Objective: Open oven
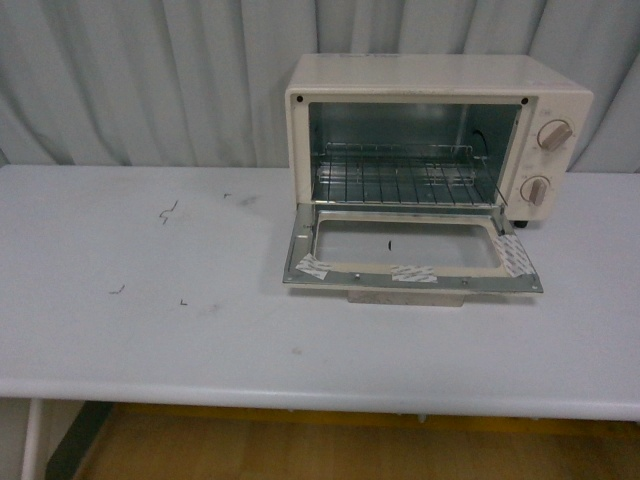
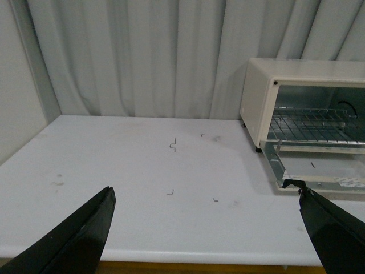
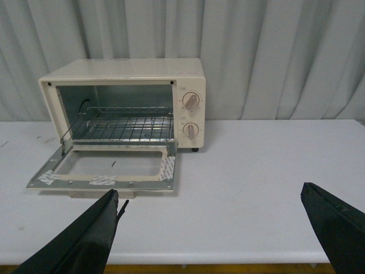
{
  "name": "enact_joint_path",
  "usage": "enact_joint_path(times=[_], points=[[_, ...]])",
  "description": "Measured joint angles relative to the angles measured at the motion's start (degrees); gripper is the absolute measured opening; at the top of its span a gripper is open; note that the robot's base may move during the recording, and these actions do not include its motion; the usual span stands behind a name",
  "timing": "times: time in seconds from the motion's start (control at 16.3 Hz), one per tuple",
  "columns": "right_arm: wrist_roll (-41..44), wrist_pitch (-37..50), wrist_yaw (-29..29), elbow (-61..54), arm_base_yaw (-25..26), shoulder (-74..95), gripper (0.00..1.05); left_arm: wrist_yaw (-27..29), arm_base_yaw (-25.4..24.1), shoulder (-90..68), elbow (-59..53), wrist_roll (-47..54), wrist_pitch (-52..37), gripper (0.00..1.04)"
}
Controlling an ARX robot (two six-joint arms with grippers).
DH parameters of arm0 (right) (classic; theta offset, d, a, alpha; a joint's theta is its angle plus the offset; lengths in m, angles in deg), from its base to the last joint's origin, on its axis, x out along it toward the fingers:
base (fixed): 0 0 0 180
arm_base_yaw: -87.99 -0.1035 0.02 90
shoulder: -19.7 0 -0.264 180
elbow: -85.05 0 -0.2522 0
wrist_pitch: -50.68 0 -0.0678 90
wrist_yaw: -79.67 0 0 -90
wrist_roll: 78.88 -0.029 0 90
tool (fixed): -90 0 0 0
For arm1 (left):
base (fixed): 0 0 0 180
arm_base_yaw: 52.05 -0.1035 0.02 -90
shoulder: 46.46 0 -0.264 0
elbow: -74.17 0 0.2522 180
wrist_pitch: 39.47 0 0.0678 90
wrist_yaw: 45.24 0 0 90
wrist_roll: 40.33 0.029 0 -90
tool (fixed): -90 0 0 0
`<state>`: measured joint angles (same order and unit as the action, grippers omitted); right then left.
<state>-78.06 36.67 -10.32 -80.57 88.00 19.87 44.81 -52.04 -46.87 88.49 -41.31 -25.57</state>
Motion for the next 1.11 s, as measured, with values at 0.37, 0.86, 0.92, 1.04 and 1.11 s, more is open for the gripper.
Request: enact_joint_path(times=[0.37,0.86,0.92,1.04,1.11], points=[[0.0,0.02,-0.02,0.0,0.0,0.0,0.98,-0.04,0.0,0.0,0.0,0.02,0.02,0.98],[0.0,0.02,0.0,0.0,0.0,0.0,0.98,-0.02,0.0,0.0,0.0,0.0,0.02,0.98],[0.0,0.02,0.0,0.0,0.0,0.0,0.98,-0.04,0.0,0.0,0.0,0.0,0.02,0.98],[0.0,0.02,-0.02,0.0,0.0,0.0,0.98,-0.04,0.0,0.0,0.0,0.0,0.02,0.98],[0.0,0.02,0.0,0.0,0.0,0.0,0.98,-0.04,0.0,0.0,0.0,0.0,0.02,0.98]])
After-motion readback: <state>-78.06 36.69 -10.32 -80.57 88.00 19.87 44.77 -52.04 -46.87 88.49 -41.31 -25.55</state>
